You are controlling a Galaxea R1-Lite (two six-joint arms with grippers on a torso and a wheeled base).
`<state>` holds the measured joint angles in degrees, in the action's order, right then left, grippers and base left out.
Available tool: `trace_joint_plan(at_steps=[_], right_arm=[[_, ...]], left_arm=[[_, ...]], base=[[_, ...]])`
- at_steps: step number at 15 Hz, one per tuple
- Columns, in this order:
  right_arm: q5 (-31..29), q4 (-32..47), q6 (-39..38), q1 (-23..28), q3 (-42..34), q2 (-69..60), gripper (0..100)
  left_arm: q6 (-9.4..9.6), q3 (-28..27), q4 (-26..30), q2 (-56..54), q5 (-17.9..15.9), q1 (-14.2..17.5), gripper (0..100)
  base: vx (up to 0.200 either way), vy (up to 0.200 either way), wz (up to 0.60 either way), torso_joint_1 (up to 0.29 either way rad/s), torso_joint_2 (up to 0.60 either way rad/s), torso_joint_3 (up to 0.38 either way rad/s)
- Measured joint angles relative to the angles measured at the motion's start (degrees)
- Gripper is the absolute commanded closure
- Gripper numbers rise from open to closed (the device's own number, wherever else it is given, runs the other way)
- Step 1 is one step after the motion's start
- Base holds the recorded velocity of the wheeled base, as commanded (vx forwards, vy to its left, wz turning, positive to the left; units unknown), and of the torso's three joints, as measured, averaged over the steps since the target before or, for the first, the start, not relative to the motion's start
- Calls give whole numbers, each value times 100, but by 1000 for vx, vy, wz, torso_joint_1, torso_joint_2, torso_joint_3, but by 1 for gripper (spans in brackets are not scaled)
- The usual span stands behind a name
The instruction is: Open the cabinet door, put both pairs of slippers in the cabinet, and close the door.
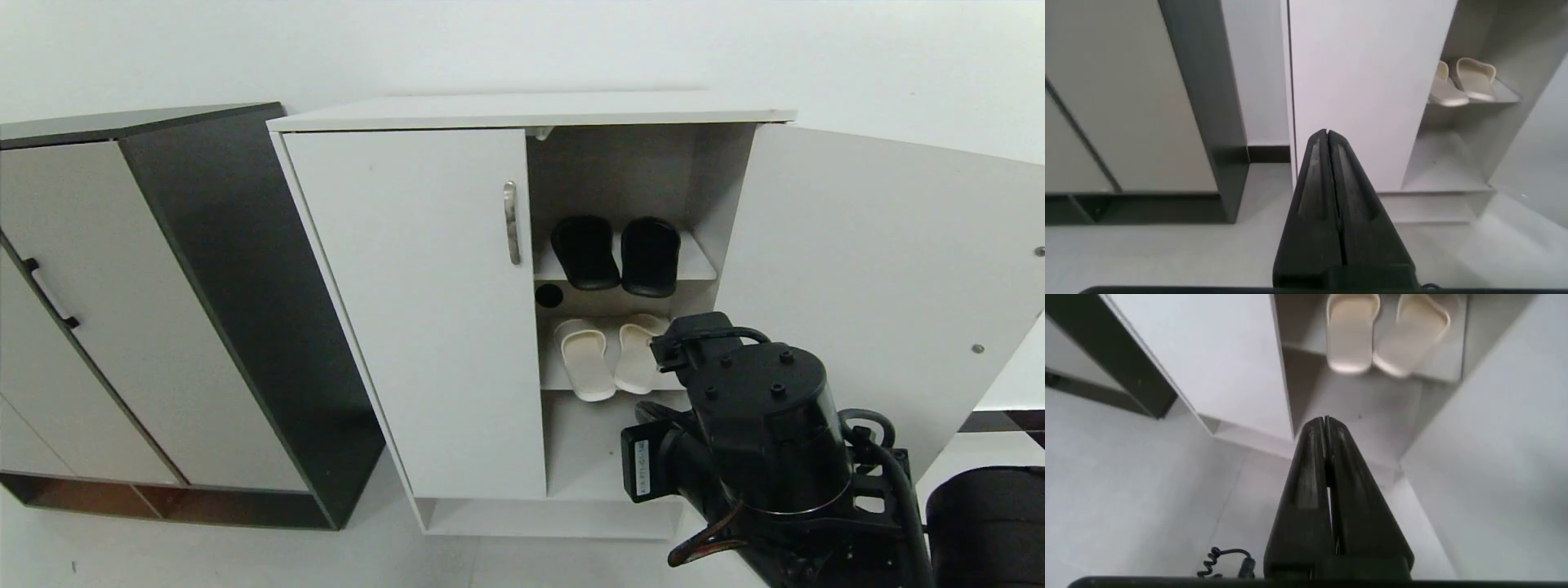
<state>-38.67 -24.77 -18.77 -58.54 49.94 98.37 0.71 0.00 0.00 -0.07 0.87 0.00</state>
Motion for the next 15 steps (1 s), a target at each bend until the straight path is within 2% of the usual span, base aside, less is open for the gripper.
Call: trace_joint_plan(at_steps=[5,15], right_arm=[[9,-88,30,46,-116,-2,100],[7,-627,197,116,-358,48,100]], left_arm=[[0,0,2,0,0,0,100],[-6,0,0,0,6,0,100]], base=[[-200,0,0,2,5,0],[0,0,0,0,0,0]])
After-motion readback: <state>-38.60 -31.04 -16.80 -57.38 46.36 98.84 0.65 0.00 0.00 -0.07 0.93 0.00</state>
